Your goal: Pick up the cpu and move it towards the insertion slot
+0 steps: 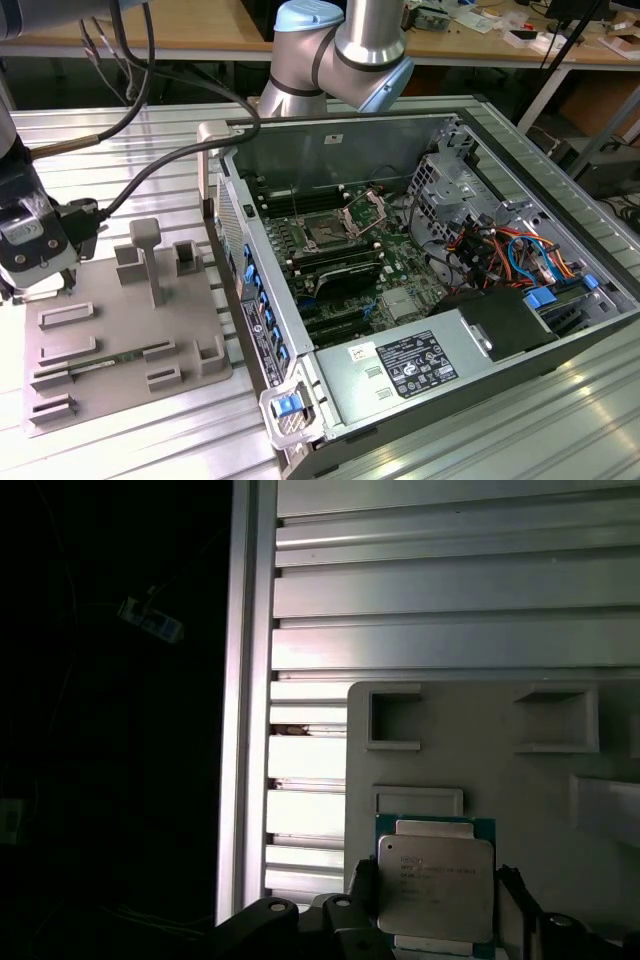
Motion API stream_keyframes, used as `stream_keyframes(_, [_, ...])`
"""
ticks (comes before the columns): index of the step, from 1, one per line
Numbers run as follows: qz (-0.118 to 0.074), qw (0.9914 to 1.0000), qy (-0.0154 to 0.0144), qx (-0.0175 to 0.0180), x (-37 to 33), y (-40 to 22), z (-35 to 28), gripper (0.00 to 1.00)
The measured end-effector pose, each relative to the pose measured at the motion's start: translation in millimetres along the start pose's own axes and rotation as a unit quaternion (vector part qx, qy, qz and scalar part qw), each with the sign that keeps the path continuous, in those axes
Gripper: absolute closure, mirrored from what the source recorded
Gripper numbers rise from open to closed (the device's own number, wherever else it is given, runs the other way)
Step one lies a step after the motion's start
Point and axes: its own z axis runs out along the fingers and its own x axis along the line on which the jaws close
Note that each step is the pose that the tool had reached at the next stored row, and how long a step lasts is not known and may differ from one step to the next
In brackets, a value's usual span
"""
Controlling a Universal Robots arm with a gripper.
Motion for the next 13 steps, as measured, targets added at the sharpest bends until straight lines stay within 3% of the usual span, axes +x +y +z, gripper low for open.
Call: stream_keyframes(13, [0.0, 1.0, 0.0, -0.0014, 0.0, 0.1, -2.3, 0.45])
